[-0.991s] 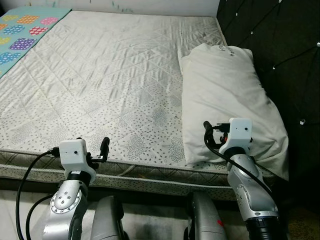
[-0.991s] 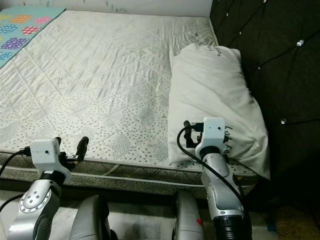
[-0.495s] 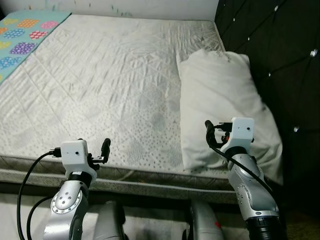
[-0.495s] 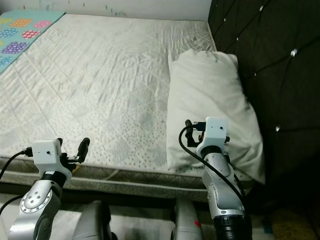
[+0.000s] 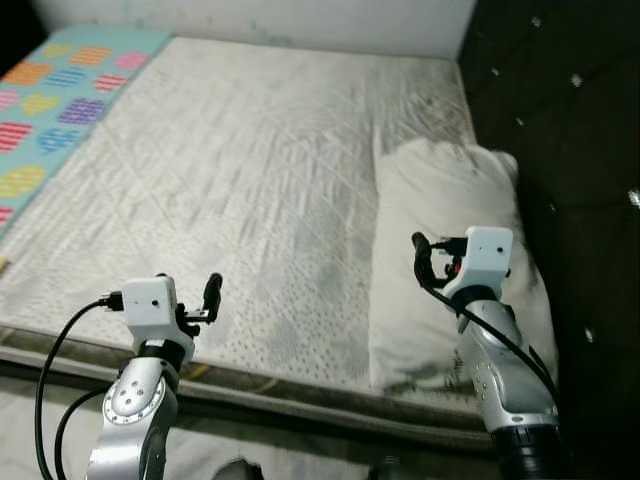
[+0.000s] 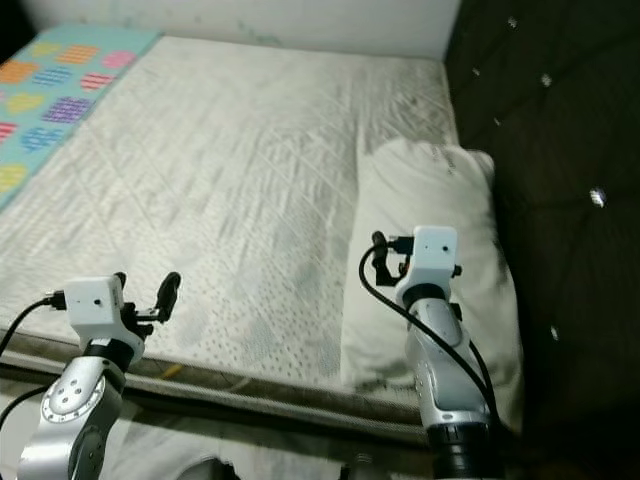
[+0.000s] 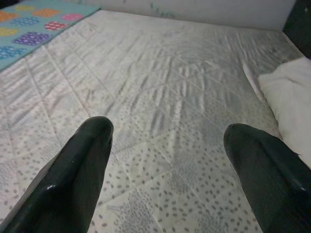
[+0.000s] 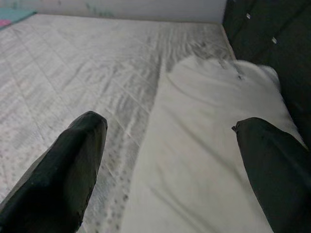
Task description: Clean up the room
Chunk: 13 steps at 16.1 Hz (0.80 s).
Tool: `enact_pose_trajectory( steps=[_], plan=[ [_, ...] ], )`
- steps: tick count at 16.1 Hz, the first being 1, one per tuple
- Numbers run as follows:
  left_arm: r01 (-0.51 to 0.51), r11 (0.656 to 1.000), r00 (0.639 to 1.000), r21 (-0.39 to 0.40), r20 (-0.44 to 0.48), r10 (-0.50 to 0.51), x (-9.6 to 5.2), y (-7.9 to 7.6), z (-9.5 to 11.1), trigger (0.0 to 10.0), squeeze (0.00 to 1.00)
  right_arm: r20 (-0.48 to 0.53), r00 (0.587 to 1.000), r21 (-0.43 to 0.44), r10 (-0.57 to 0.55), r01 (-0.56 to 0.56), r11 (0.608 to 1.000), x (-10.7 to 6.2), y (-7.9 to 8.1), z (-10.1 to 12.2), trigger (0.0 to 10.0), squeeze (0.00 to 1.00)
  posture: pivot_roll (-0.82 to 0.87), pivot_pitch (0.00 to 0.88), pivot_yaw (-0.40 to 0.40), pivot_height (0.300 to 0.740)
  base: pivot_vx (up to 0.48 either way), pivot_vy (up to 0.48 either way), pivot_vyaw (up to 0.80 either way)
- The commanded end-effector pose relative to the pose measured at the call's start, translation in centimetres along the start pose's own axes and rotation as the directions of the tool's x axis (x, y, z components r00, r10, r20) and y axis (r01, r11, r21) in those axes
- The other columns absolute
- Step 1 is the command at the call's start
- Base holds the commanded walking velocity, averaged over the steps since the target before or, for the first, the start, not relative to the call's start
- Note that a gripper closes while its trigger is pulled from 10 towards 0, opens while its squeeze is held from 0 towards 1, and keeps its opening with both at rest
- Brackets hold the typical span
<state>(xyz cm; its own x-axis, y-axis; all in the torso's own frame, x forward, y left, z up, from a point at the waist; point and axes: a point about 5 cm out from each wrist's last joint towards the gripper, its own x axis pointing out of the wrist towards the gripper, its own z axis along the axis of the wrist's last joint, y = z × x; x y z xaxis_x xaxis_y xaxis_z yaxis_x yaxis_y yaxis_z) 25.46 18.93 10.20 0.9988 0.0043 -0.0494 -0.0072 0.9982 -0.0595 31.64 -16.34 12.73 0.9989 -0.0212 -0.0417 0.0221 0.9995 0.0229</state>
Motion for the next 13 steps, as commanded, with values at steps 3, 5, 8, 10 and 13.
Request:
enact_pose_trajectory(
  steps=[3, 5, 8, 10, 13],
  plan=[
    [-0.003, 1.0, 1.0, 0.001, -0.014, 0.003, -0.25, -0.01, -0.38, 10.0, 0.0, -0.014, 1.0, 0.0, -0.016, 0.016, 1.0, -0.21, -0.44, -0.52, 10.0, 0.0, -0.12, 0.081, -0.009, 0.74, 0.0, 0.0, 0.0],
    [-0.02, 1.0, 1.0, -0.009, -0.021, 0.019, -0.2, 0.04, -0.45, 10.0, 0.0, -0.017, 1.0, 0.0, -0.016, 0.016, 1.0, -0.27, -0.45, -0.62, 10.0, 0.0, -0.12, 0.082, -0.008, 0.74, 0.0, 0.0, 0.0],
    [-0.032, 0.999, 0.999, -0.034, -0.016, 0.031, 0.17, 0.05, -0.2, 10.0, 0.0, -0.024, 1.0, -0.002, -0.018, 0.018, 1.0, -0.27, -0.54, -0.75, 10.0, 0.0, -0.12, 0.08, -0.011, 0.74, 0.0, 0.0, 0.0],
    [-0.028, 0.999, 1.0, -0.043, -0.014, 0.027, 0.27, -0.06, -0.19, 10.0, 0.0, -0.034, 0.999, -0.02, -0.029, 0.028, 0.999, -0.15, -0.59, -0.84, 10.0, 0.0, -0.13, 0.079, -0.01, 0.74, 0.0, 0.0, 0.0],
    [-0.03, 0.997, 0.999, -0.072, -0.02, 0.029, 0.34, -0.21, -0.28, 10.0, 0.0, -0.047, 0.998, -0.014, -0.031, 0.03, 0.999, -0.23, -0.72, -1.11, 10.0, 0.0, -0.13, 0.079, -0.013, 0.74, 0.0, 0.0, 0.0]
  ],
)
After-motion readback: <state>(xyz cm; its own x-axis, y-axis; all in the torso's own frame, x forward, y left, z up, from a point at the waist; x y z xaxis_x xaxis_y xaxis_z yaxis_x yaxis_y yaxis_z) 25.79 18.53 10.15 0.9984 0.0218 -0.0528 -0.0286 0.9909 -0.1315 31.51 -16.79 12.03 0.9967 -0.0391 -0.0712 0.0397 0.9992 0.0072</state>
